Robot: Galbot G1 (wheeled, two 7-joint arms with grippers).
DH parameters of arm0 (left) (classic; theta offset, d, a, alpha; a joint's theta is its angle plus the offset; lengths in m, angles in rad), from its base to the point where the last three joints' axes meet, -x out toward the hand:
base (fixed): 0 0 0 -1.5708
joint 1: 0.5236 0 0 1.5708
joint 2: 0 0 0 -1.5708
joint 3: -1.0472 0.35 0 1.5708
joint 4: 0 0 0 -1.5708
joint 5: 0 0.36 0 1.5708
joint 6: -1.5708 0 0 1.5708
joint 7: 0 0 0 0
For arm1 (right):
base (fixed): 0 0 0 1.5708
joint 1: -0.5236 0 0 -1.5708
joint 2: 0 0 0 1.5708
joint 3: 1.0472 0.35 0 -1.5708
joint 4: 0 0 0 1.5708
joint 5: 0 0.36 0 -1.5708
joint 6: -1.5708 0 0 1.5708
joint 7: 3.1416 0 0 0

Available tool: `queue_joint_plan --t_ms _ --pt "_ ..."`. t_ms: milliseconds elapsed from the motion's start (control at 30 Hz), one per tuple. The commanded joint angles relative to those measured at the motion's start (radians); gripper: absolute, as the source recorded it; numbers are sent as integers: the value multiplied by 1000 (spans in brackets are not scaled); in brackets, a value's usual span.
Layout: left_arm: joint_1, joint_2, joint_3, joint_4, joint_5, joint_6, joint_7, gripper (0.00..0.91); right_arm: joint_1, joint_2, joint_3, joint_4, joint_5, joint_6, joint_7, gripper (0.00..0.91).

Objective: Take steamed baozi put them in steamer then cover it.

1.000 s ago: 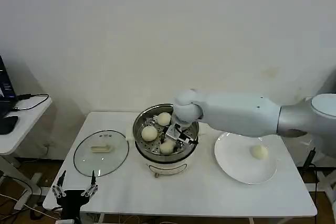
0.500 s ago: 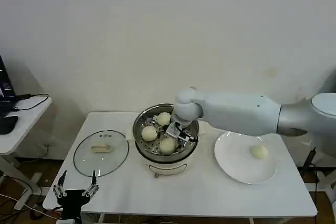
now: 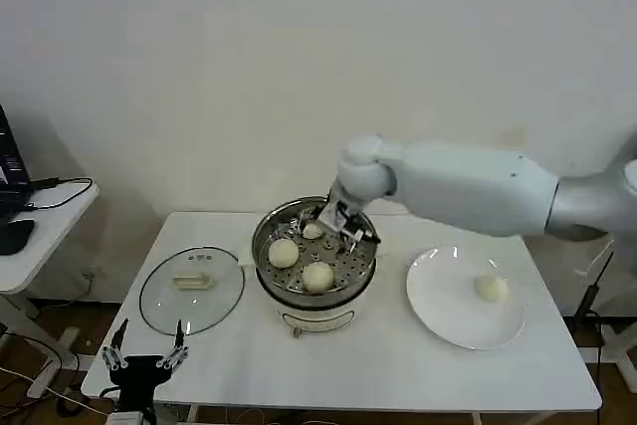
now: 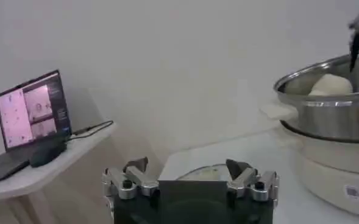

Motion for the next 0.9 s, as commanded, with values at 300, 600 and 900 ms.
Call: queue_joint_plan --t_ms 300,600,900 --pt "-54 50 32 13 -16 5 3 907 128 -573 -83 175 97 -239 -3 907" --pt "-68 55 57 29 -8 3 10 907 -143 -812 55 185 -99 -148 -46 907" --pt "-46 49 46 33 2 0 11 907 -566 -748 452 10 -175 -178 -30 907"
